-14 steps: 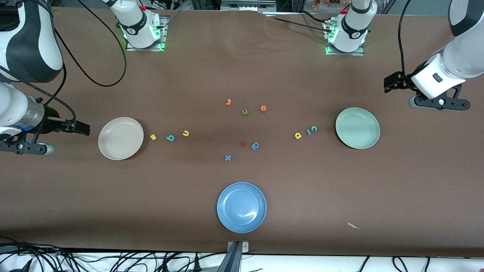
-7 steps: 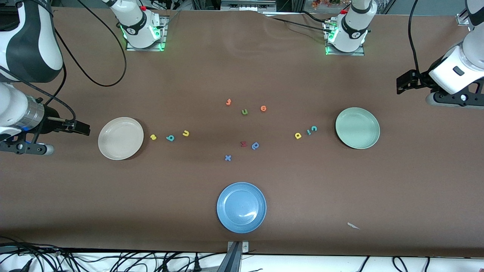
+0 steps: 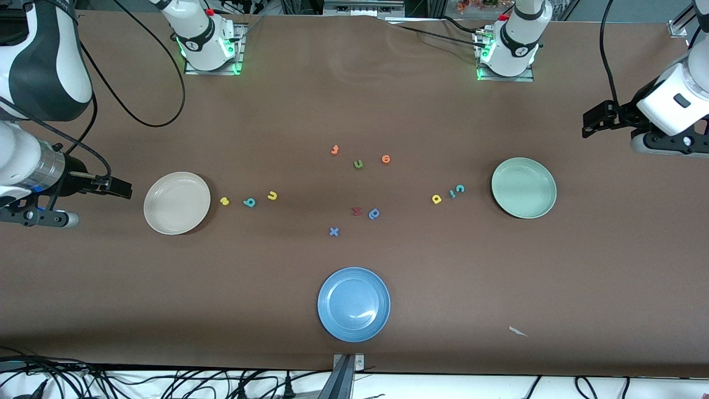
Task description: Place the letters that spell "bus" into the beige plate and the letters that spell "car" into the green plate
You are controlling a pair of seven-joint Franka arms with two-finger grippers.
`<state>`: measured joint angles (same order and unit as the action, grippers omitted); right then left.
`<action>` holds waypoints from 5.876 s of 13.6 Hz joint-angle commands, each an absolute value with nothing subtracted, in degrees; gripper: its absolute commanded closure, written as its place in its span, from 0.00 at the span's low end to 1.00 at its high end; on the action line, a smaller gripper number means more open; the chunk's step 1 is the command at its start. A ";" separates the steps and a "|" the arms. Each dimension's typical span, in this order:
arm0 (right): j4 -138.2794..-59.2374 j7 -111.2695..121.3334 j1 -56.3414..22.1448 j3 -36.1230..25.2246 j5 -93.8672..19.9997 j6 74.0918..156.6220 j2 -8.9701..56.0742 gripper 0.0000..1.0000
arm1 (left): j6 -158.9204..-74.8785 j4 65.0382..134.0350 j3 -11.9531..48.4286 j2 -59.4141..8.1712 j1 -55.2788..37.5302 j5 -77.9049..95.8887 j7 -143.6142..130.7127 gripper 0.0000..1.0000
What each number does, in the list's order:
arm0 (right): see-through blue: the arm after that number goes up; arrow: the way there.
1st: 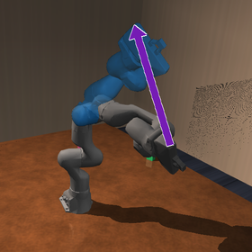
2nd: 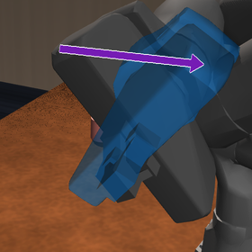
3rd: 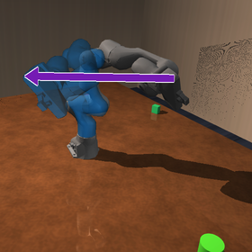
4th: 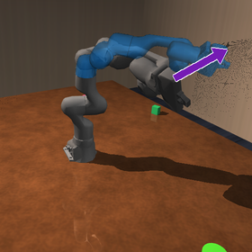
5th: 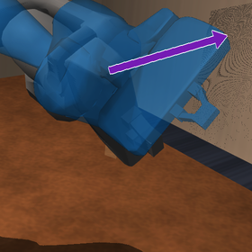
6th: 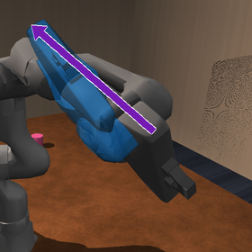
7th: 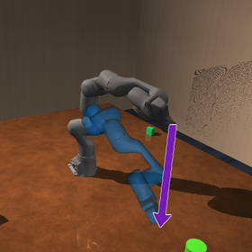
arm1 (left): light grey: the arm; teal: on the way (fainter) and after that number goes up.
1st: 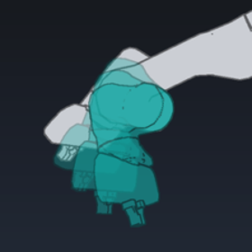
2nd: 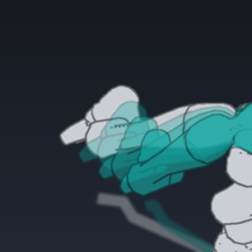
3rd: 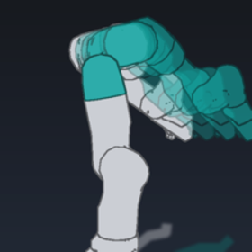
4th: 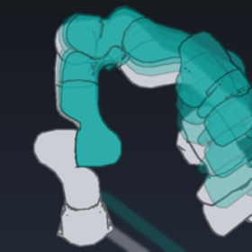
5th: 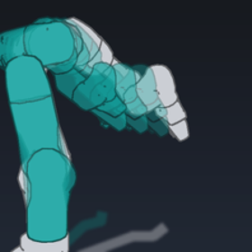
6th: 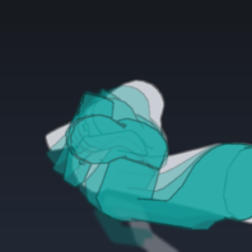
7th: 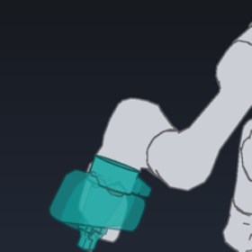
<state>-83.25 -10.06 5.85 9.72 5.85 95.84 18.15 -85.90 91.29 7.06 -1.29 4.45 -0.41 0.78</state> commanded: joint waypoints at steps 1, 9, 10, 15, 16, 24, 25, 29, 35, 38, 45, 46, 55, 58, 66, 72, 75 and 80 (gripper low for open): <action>-82.88 -10.46 5.98 9.93 4.92 95.27 17.75 0.00 | -85.34 89.91 7.21 -1.76 5.36 1.23 0.79 0.00; -82.97 -10.11 5.98 9.93 5.19 95.10 17.67 0.00 | -85.25 90.00 7.29 -2.37 5.27 0.44 0.97 0.00; -82.97 -9.85 6.06 9.84 5.10 95.10 17.67 0.00 | -85.25 90.17 7.29 -2.90 5.27 0.44 0.97 0.00; -82.97 -10.19 5.98 9.84 4.92 95.01 17.67 0.00 | -85.08 90.00 7.47 -6.42 5.10 0.35 0.70 0.00; -82.97 -10.46 5.98 9.84 5.01 95.10 17.67 0.00 | -85.08 90.00 7.56 -6.42 5.01 0.35 0.62 0.00; -84.11 -12.91 2.91 10.02 5.27 95.71 18.10 0.00 | -84.73 94.03 7.47 -5.45 5.53 0.35 1.31 0.00; -84.11 -13.79 1.77 10.02 5.36 96.06 19.15 0.00 | -85.16 94.48 7.47 -5.36 5.71 0.35 0.97 0.00; -84.11 -22.13 -2.28 10.11 4.83 99.58 23.10 0.00 | -91.98 100.95 8.34 -3.44 3.44 3.41 -6.04 0.00; -84.20 -34.35 -10.62 10.11 4.22 103.96 30.66 0.00 | -113.26 119.07 17.83 -0.96 3.16 5.10 -15.99 0.00; -85.51 -36.46 -12.83 10.02 4.22 107.48 33.92 0.02 | -124.33 126.01 19.60 -2.11 2.99 5.10 -16.79 0.00; -98.42 -48.07 -15.82 10.11 4.22 121.70 34.72 0.04 | -135.95 128.58 19.69 -10.70 0.97 4.75 -16.96 0.00; -100.70 -48.25 -15.91 10.11 4.13 124.77 34.80 0.04 | -137.88 128.58 19.60 -12.20 0.79 4.57 -16.96 0.00; -105.91 -51.42 -16.87 10.20 4.04 131.92 35.42 0.24 | -145.55 128.50 18.20 -22.14 -2.02 -0.14 -16.09 0.00; -106.17 -51.42 -16.87 10.20 4.04 132.88 35.42 0.38 | -145.55 128.58 17.58 -23.55 -2.02 -12.82 -16.35 0.00; -109.34 -50.98 -16.87 10.20 4.13 137.55 35.33 0.57 | -146.43 128.50 17.58 -25.31 -2.11 -12.75 -16.96 0.07; -108.55 -50.45 -16.87 10.11 4.48 137.11 34.72 0.88 | -147.48 128.50 17.49 -25.93 -2.37 -12.74 -17.05 0.30; -103.47 -48.79 -16.79 9.50 5.18 128.19 32.09 0.88 | -147.48 128.23 17.40 -25.93 -2.46 -12.66 -17.05 0.37; -96.50 -28.00 -16.26 0.37 4.66 113.56 30.24 0.88 | -147.48 127.71 17.31 -26.01 -3.51 -12.66 -19.68 0.37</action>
